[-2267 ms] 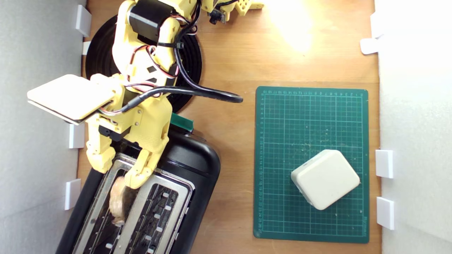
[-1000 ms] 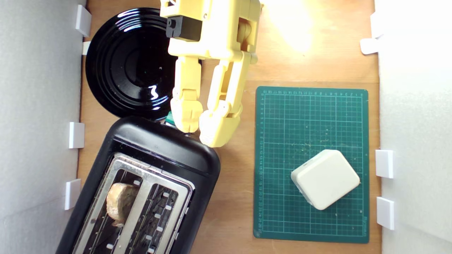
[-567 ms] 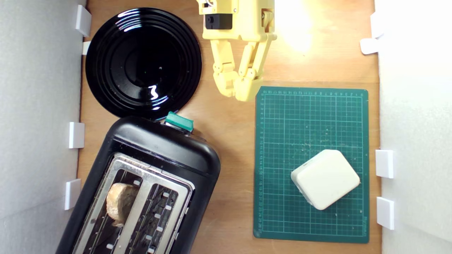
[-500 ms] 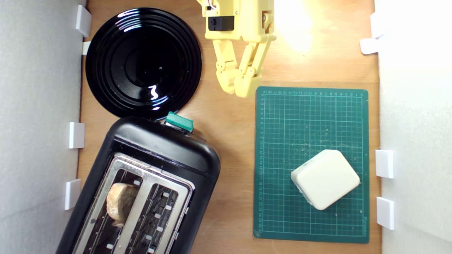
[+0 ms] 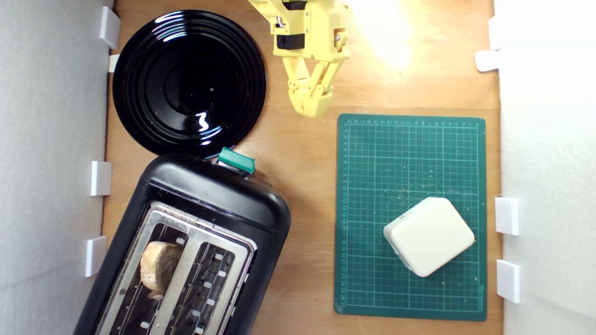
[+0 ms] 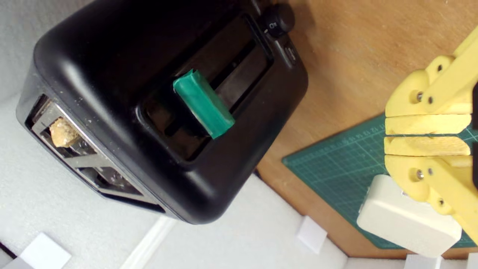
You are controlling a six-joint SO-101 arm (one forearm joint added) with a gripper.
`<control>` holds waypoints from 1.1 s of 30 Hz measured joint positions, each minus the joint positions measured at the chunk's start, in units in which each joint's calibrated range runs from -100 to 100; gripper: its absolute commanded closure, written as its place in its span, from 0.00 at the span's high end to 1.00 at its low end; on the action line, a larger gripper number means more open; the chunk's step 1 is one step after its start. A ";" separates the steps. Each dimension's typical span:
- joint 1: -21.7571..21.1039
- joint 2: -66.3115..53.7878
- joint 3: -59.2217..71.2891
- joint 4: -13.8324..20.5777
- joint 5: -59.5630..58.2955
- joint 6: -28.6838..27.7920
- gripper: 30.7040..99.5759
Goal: Pick bread and place in toaster
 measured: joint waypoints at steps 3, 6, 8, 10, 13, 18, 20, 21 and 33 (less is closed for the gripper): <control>1.83 -1.34 1.39 0.09 0.00 -1.24 0.00; 2.11 -1.43 2.40 0.00 0.00 -1.60 0.00; 2.38 -2.10 4.44 0.09 0.00 -1.60 0.00; 2.47 -1.85 7.03 0.44 0.00 -1.55 0.00; 2.47 -1.85 10.63 1.78 0.00 -1.55 0.00; 2.47 -1.93 14.15 3.11 0.00 -1.60 0.00; 2.56 -1.85 15.53 3.11 0.00 -1.60 0.00; 2.47 -1.85 16.18 3.11 0.00 -1.60 0.00; 2.56 -1.85 19.05 3.11 0.00 -1.60 0.00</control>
